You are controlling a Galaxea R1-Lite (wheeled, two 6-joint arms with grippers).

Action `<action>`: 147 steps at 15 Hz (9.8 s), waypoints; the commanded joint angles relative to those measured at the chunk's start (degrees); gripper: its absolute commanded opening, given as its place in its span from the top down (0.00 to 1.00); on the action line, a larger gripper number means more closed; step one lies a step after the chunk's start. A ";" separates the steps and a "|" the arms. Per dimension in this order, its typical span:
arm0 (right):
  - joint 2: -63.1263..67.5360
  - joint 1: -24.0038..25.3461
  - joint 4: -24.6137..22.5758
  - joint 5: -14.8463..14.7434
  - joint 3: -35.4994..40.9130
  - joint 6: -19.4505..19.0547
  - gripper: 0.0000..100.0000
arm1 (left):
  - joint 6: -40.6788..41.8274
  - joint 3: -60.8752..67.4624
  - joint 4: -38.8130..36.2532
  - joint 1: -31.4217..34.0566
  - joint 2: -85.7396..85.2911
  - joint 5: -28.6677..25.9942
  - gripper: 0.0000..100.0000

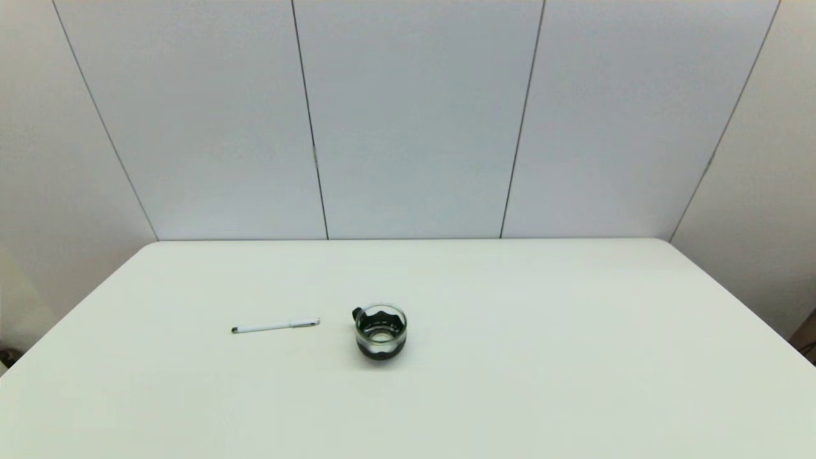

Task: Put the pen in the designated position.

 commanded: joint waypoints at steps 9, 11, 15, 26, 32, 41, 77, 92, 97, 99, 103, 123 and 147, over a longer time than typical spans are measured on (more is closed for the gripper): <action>0.07 0.02 -0.03 0.00 0.70 -0.06 0.00 | 0.00 0.62 -0.03 0.02 0.07 0.01 0.00; 0.07 -0.06 -0.03 0.00 0.79 -0.06 0.00 | 0.00 0.62 -0.03 0.02 0.07 0.01 0.00; 0.07 0.02 -0.03 0.00 0.70 -0.06 0.00 | -0.62 0.62 0.06 0.02 0.07 0.01 0.00; 0.07 0.02 -0.03 0.09 0.70 -0.06 0.00 | -1.05 -7.56 0.41 0.02 11.41 -0.07 0.00; 0.07 0.02 -0.03 0.09 0.79 -0.06 0.00 | 0.62 -27.25 3.22 -0.15 28.73 -0.25 0.00; 0.07 0.02 -0.03 0.00 0.70 -0.06 0.00 | 5.80 -52.38 7.44 -2.70 52.98 -0.25 0.00; 0.07 0.02 -0.03 0.09 0.79 -0.06 0.00 | 77.34 -97.12 65.27 -5.16 109.94 -17.12 0.00; 0.07 0.02 -0.03 0.00 0.70 -0.06 0.00 | 72.25 -97.03 59.74 -7.71 121.63 -16.07 0.00; 0.07 0.02 -0.03 0.09 0.79 -0.06 0.00 | 71.72 -97.21 57.63 -7.80 123.82 -15.19 0.00; 0.07 -0.06 -0.03 0.00 0.70 -0.06 0.00 | 69.70 -97.21 57.45 -7.89 124.09 -14.66 0.00; 0.07 -0.06 -0.03 0.00 0.70 -0.06 0.00 | 69.35 -97.12 57.36 -8.06 124.70 -12.99 0.00; 0.07 -0.06 -0.03 0.00 0.79 -0.06 0.00 | 69.26 -97.47 54.82 -8.33 127.43 -11.85 1.00; 0.07 -0.06 -0.03 0.00 0.70 -0.06 0.00 | 69.08 -97.12 55.34 -8.41 123.38 -11.24 1.00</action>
